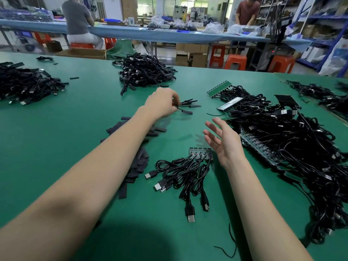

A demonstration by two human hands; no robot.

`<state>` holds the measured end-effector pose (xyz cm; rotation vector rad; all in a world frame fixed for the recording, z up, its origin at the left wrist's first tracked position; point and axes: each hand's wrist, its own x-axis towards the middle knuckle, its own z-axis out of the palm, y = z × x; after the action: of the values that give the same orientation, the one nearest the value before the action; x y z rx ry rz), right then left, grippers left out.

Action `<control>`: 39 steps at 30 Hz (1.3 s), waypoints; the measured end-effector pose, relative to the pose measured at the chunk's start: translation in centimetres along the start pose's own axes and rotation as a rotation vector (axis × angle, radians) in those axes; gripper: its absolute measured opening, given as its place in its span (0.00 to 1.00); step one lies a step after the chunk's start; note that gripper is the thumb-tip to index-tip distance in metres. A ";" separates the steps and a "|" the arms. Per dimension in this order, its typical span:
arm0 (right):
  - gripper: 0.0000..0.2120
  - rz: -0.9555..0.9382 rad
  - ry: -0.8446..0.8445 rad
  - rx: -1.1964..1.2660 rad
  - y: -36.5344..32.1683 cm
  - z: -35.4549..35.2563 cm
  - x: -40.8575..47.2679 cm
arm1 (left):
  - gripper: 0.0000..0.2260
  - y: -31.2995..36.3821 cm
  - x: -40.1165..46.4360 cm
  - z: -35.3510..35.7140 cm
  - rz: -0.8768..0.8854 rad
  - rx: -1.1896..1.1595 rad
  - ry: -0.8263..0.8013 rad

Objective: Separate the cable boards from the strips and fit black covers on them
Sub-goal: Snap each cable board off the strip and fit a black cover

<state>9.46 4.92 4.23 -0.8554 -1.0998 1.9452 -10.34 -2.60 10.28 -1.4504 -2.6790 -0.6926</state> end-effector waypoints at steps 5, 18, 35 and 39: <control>0.09 0.017 -0.029 -0.047 0.2 0.3 -0.1 | 0.10 -1.8 2.4 2.7 -0.013 0.241 -0.008; 0.05 -0.070 -0.079 -0.432 0.0 0.0 0.1 | 0.07 0.3 -0.2 5.5 -0.070 -0.190 -0.059; 0.05 0.167 -0.177 -0.620 -2.3 -2.5 0.4 | 0.12 3.5 -7.8 5.0 -0.309 -0.526 -0.334; 0.07 0.202 -0.303 -0.506 -1.7 -2.6 0.4 | 0.14 2.0 -7.8 4.9 -0.314 -0.681 -0.329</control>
<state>11.83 6.88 4.64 -0.9835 -1.7963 2.0369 -3.36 -5.95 4.89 -1.3301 -3.1348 -1.6540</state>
